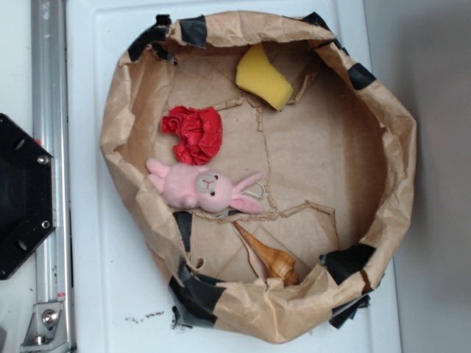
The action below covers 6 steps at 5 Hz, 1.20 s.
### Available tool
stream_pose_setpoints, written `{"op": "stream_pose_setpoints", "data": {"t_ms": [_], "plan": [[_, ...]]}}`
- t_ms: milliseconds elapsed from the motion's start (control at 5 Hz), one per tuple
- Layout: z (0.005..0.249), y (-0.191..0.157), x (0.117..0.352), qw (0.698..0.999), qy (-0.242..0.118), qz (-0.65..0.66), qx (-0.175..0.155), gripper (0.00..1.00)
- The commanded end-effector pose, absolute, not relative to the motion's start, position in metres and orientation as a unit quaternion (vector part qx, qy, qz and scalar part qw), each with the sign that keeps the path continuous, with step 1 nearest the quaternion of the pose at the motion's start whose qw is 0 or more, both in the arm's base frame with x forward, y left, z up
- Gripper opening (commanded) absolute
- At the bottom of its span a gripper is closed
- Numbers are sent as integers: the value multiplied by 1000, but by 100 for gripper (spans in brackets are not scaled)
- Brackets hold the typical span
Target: Grab the green sponge.
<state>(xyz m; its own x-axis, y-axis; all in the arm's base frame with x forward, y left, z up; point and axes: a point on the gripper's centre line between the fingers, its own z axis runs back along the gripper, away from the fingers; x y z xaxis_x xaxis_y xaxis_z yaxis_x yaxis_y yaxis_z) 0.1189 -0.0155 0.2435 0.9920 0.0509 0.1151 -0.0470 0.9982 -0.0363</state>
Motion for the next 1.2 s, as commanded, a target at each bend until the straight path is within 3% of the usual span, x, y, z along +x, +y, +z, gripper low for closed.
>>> {"op": "stream_pose_setpoints", "data": {"t_ms": [0,200,400,600,1000], "plan": [[243,-16,119,998,-58,25,-17,100],[236,15,140,995,-96,20,9,100],[226,38,169,995,-103,-6,3,100],[197,45,199,992,-93,-80,26,100],[159,62,257,975,-122,-144,120,100]]}}
